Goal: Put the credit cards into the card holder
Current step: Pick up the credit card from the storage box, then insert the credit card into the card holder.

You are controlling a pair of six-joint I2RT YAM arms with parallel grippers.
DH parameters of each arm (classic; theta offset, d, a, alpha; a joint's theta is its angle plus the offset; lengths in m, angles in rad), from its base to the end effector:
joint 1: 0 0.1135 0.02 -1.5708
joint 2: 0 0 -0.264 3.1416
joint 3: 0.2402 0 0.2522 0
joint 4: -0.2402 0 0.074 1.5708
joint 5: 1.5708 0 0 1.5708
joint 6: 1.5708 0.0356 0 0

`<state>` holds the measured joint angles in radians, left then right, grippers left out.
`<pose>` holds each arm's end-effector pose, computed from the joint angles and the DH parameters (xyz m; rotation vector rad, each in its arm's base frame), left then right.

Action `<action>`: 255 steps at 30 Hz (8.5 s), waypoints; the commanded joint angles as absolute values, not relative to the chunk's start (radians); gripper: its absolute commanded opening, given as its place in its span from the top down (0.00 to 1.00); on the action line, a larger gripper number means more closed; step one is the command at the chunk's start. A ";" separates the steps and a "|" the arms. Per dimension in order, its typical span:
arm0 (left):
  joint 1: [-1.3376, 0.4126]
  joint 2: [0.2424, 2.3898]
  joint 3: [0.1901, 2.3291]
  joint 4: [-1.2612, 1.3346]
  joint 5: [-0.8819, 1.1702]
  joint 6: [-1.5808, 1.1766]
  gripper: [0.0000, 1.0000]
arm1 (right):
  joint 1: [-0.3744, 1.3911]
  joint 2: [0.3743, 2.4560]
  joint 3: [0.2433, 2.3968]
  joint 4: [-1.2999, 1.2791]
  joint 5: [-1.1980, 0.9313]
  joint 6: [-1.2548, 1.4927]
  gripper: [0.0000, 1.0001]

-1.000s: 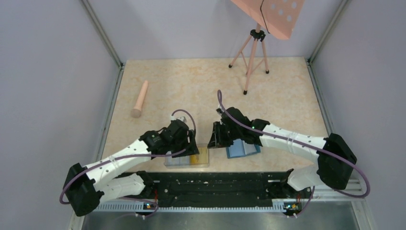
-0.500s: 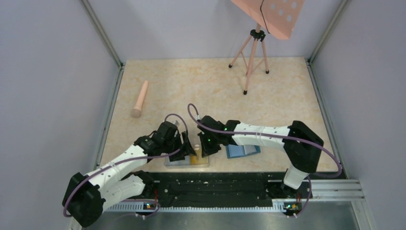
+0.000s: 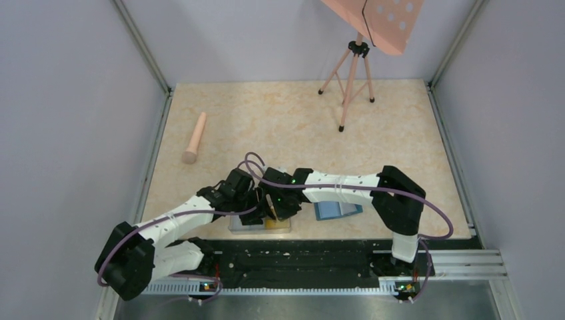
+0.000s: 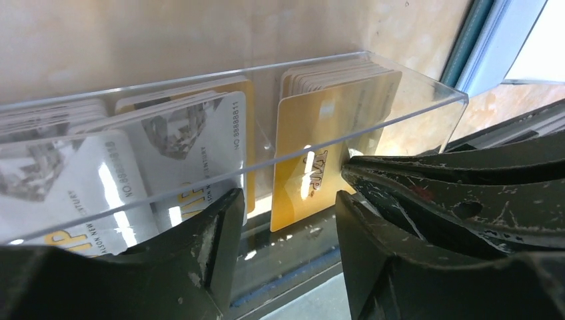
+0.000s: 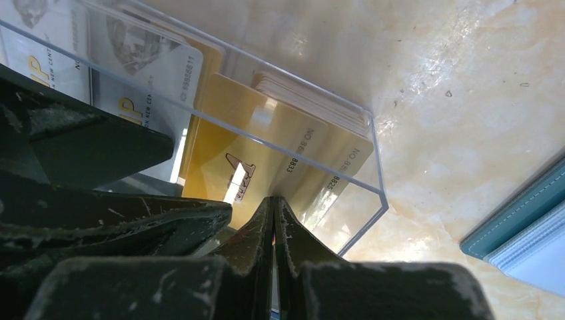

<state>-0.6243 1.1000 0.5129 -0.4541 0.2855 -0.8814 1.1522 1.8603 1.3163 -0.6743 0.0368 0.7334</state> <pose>0.1500 -0.1204 0.1697 -0.2536 2.8228 -0.8221 0.1532 0.3410 0.1882 -0.5895 2.8193 0.3839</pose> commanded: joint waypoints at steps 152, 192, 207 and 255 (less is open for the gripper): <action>-0.919 1.836 1.212 -0.519 0.128 -0.842 0.94 | 0.235 1.383 0.812 -0.677 -0.472 0.266 1.00; -0.946 1.930 1.319 -0.611 0.089 -0.792 0.86 | 0.276 1.509 0.857 -0.619 -0.569 0.265 1.00; -0.950 1.972 1.334 -0.619 0.091 -0.783 0.94 | 0.297 1.556 0.823 -0.584 -0.613 0.285 1.00; -0.963 2.002 1.372 -0.638 0.092 -0.776 0.98 | 0.462 1.529 0.886 -0.711 -0.259 0.393 0.42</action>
